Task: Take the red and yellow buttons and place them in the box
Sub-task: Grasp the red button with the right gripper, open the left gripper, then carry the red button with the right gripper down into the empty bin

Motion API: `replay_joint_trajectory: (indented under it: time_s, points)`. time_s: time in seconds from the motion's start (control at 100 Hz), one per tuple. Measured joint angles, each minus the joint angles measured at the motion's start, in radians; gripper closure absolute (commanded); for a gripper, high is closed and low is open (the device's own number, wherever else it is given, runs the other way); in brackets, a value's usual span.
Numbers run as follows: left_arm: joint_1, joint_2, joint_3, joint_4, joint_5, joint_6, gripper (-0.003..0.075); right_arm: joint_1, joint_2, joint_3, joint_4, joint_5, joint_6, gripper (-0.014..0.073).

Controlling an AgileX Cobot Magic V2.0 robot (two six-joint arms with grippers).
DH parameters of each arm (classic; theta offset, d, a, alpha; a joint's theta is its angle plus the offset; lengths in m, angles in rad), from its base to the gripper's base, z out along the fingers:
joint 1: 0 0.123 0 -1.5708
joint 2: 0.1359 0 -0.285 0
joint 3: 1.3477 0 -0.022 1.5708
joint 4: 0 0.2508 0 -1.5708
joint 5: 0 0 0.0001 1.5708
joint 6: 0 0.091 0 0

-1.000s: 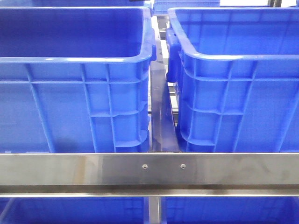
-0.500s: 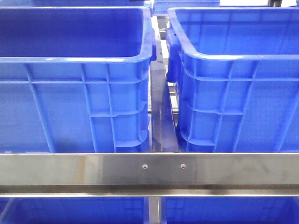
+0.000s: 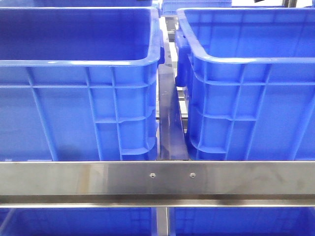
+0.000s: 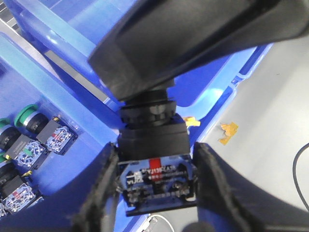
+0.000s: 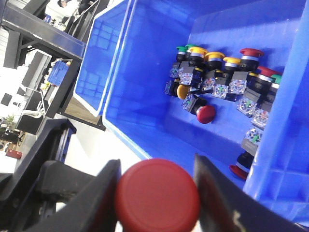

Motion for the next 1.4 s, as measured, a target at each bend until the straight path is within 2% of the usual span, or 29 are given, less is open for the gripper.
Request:
replay_joint_trajectory:
  time_s: [0.11, 0.15, 0.18, 0.19, 0.29, 0.33, 0.56, 0.74, 0.88, 1.08, 1.28, 1.4]
  points:
    - [0.0, 0.0, 0.0, 0.0, 0.0, 0.0, 0.0526, 0.0, 0.0, 0.0, 0.0, 0.0, 0.0, 0.046]
    - [0.0, 0.0, 0.0, 0.0, 0.0, 0.0, 0.0432, 0.0, 0.0, 0.0, 0.0, 0.0, 0.0, 0.046]
    - [0.0, 0.0, 0.0, 0.0, 0.0, 0.0, 0.0392, 0.0, 0.0, 0.0, 0.0, 0.0, 0.0, 0.046]
    - [0.0, 0.0, 0.0, 0.0, 0.0, 0.0, 0.0355, 0.0, 0.0, 0.0, 0.0, 0.0, 0.0, 0.046]
    - [0.0, 0.0, 0.0, 0.0, 0.0, 0.0, 0.0235, 0.0, 0.0, 0.0, 0.0, -0.005, -0.01, 0.046]
    - [0.0, 0.0, 0.0, 0.0, -0.002, 0.0, 0.0213, 0.002, 0.0, 0.0, 0.0, -0.01, -0.014, 0.046]
    - [0.009, 0.0, 0.0, 0.001, -0.002, -0.009, 0.0205, -0.008, 0.0, -0.006, -0.002, -0.068, -0.062, 0.046]
    - [0.092, -0.009, 0.0, 0.001, 0.0, -0.027, 0.0205, -0.087, -0.015, -0.008, -0.003, -0.089, -0.081, 0.046]
    - [0.195, -0.035, 0.005, 0.002, 0.002, -0.03, 0.0205, -0.166, -0.047, -0.008, -0.006, -0.089, -0.091, 0.046]
    - [0.394, -0.114, 0.081, 0.002, -0.024, -0.041, 0.0205, -0.264, -0.075, -0.008, -0.031, -0.087, -0.095, 0.0461]
    - [0.587, -0.24, 0.225, 0.005, -0.084, -0.041, 0.0206, -0.303, -0.077, -0.008, -0.054, -0.09, -0.095, 0.0461]
    - [0.657, -0.339, 0.315, 0.005, -0.126, -0.041, 0.0207, -0.304, -0.077, -0.008, -0.054, -0.106, -0.097, 0.0461]
